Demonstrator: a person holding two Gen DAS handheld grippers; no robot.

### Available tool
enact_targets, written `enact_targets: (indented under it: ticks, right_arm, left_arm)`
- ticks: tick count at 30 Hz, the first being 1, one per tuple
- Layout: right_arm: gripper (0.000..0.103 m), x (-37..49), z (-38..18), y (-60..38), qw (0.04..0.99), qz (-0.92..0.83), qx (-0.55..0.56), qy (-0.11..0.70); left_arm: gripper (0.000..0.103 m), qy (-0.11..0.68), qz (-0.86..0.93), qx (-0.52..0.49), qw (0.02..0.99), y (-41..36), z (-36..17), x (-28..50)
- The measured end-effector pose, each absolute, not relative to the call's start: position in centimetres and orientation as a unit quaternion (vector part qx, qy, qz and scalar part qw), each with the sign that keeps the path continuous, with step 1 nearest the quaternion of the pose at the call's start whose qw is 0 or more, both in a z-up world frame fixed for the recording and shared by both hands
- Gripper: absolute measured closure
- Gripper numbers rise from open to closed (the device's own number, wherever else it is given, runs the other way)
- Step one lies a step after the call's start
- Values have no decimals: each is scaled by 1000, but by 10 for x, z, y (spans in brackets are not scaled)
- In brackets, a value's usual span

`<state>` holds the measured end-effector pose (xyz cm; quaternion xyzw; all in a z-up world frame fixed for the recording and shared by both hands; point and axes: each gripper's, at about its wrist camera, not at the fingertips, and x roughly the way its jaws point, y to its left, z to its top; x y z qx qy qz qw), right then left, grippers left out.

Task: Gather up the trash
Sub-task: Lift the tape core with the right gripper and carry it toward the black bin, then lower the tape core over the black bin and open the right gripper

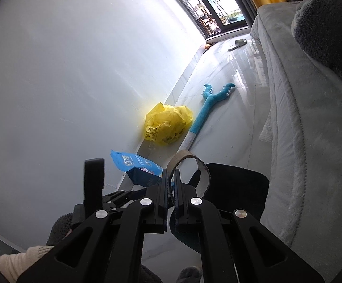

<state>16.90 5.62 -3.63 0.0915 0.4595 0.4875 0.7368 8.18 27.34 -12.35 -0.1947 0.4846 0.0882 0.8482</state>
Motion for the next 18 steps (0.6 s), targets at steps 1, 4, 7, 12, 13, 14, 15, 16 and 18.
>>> enact_targets:
  ticks: [1, 4, 7, 12, 13, 14, 15, 16, 18]
  right_arm:
    - [99, 169, -38, 58, 737, 487, 90, 461]
    - [99, 167, -43, 65, 737, 483, 85, 465]
    - [99, 166, -51, 70, 738, 478, 77, 471]
    - [99, 165, -61, 79, 735, 472, 67, 482]
    - [99, 165, -63, 80, 735, 470, 65, 484]
    - [99, 164, -66, 82, 735, 467, 61, 487]
    - [99, 164, -68, 83, 735, 465, 60, 489]
    - [99, 165, -71, 84, 735, 463, 58, 493]
    - [99, 166, -78, 88, 732, 458, 53, 501]
  left_arm:
    - [23, 475, 88, -195, 854, 274, -116, 79]
    - [23, 456, 90, -183, 866, 275, -103, 77]
    - [23, 433, 91, -167, 881, 273, -87, 72]
    - [23, 401, 91, -162, 897, 276, -66, 63]
    - [23, 393, 96, -154, 901, 275, -62, 62]
    - [23, 388, 99, -146, 905, 274, -58, 60]
    - [23, 379, 102, -135, 910, 273, -53, 58]
    - [23, 373, 102, -130, 913, 273, -48, 57]
    - [22, 356, 102, -120, 921, 271, -39, 52]
